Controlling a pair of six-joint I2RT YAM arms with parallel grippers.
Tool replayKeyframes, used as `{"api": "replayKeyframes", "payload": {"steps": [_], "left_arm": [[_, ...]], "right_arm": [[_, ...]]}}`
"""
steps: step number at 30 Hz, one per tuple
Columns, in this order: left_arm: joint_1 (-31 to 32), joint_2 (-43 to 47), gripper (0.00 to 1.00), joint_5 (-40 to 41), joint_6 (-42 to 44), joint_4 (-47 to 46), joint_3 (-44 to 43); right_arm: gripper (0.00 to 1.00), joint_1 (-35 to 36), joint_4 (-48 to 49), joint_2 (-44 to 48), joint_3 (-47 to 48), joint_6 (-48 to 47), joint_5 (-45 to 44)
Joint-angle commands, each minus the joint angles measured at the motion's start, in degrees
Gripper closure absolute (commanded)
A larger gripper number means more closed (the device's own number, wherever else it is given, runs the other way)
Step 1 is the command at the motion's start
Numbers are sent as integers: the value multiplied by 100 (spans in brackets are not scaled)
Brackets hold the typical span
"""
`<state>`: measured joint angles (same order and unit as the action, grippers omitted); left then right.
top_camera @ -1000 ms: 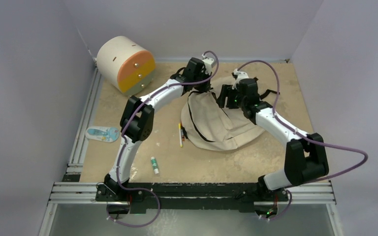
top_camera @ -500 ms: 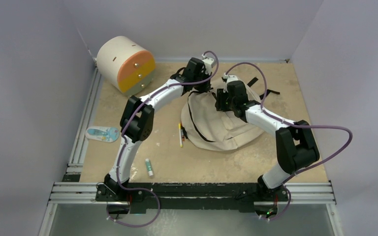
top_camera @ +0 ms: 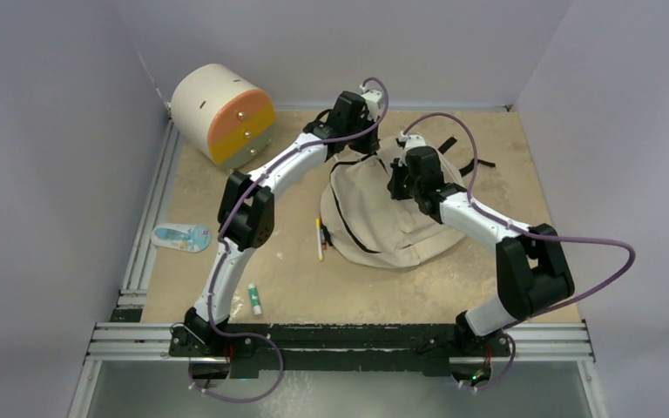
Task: Pack the student bag
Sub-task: Unzip the student bag at the center of the board.
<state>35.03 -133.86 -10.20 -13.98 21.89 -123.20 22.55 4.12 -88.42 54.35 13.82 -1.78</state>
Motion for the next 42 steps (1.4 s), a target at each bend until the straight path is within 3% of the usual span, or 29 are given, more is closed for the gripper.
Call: {"api": "replayKeyframes", "payload": {"steps": [1,17,19,20,23,25,29,36,42], "left_arm": [[-156,-282,100,429,-225,-49,-640],[-444,-630,100,414,-546,117,-1100],[-436,-485,93,335,-543,140,-982],[-440,-303,87,322,-549,105,-844],[-436,354,67,476,-553,-65,-182],[-451,889,56,663,-576,-189,364],[-523,2078,43,1151,-681,-130,1358],[-727,4042,39,2082,-816,967,2109],[-774,5139,36,2729,-637,1766,2017]], "right_arm": [[100,31,-273,449,-196,-55,169],[100,31,-551,917,-421,-132,380],[100,38,-493,982,-456,-88,382],[99,34,-474,1027,-467,-52,381],[75,37,-434,1210,-478,91,302],[64,32,-367,1364,-458,167,153],[52,33,-162,1721,-299,371,-134],[47,390,54,1867,255,1044,493],[45,1876,246,1245,789,1696,293]]}}
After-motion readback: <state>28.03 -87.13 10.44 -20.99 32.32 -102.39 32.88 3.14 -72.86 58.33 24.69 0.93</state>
